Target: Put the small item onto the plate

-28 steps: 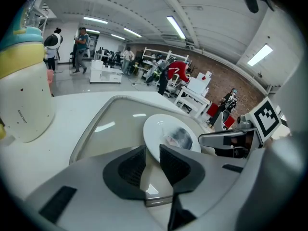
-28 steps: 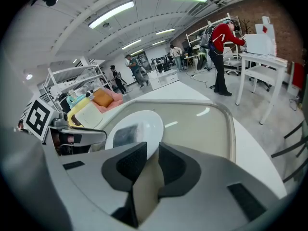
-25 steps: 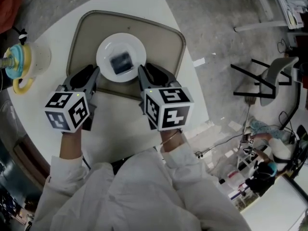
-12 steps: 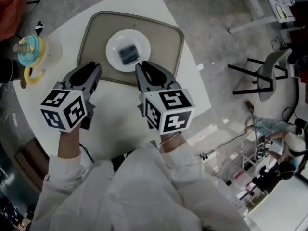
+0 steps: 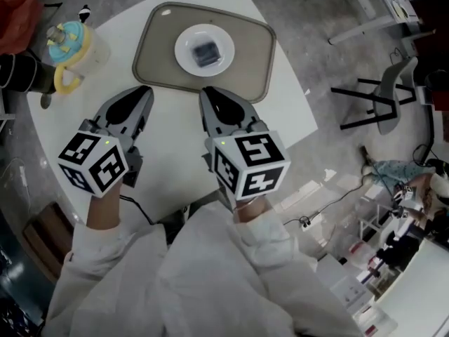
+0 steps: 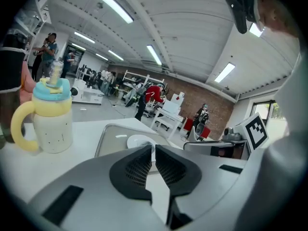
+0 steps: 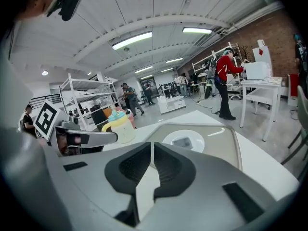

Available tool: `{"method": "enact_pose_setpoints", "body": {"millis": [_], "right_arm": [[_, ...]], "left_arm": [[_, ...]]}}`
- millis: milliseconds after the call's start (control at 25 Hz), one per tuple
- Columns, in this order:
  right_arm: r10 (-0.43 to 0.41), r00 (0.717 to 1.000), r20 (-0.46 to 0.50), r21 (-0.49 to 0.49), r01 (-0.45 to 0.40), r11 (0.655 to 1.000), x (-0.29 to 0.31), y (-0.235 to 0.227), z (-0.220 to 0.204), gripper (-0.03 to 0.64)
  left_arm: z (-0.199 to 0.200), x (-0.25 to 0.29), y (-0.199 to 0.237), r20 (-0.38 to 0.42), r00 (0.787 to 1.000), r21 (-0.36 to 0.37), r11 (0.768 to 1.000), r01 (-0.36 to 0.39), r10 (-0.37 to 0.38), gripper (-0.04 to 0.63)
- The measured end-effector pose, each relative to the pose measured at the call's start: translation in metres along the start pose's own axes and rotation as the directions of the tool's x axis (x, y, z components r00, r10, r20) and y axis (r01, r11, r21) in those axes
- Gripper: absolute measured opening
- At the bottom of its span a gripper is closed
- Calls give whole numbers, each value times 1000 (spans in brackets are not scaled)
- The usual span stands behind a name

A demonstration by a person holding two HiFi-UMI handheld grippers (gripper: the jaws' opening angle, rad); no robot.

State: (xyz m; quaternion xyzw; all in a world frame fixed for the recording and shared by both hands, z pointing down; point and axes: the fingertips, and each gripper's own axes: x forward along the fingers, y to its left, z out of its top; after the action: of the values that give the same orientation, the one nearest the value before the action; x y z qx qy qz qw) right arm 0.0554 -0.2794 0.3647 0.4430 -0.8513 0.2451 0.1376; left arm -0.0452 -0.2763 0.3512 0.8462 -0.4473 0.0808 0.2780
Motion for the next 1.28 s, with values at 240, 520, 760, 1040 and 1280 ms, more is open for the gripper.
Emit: {"method": "enact_pose_setpoints", "body": {"millis": [240,520,760,1040,1280], "right_arm": [[-39,994,100,-9,40,999,-31,44,-6,26],[-61,984,168,-20,65,998,-96,108,-20,18],[-90,981,173,-40,98,994,-121,137,-33,17],[-97,983,157,-61,108,992,-144,155,-43,17],[-58,989,135,-96,71,993,-149,158,-44,17]], "left_arm": [[-9,-46,-16,57,994,29,995,91,-92,20],[-25,-120,-60,57,985,88,984,156,-161,15],[-45,-147,-80,30,978,109,973,203,-208,15],[-55,-165,-104,15,968,116,962,246,-249,15],[-55,-168,-114,23,971,112,966,232,-236,14]]}}
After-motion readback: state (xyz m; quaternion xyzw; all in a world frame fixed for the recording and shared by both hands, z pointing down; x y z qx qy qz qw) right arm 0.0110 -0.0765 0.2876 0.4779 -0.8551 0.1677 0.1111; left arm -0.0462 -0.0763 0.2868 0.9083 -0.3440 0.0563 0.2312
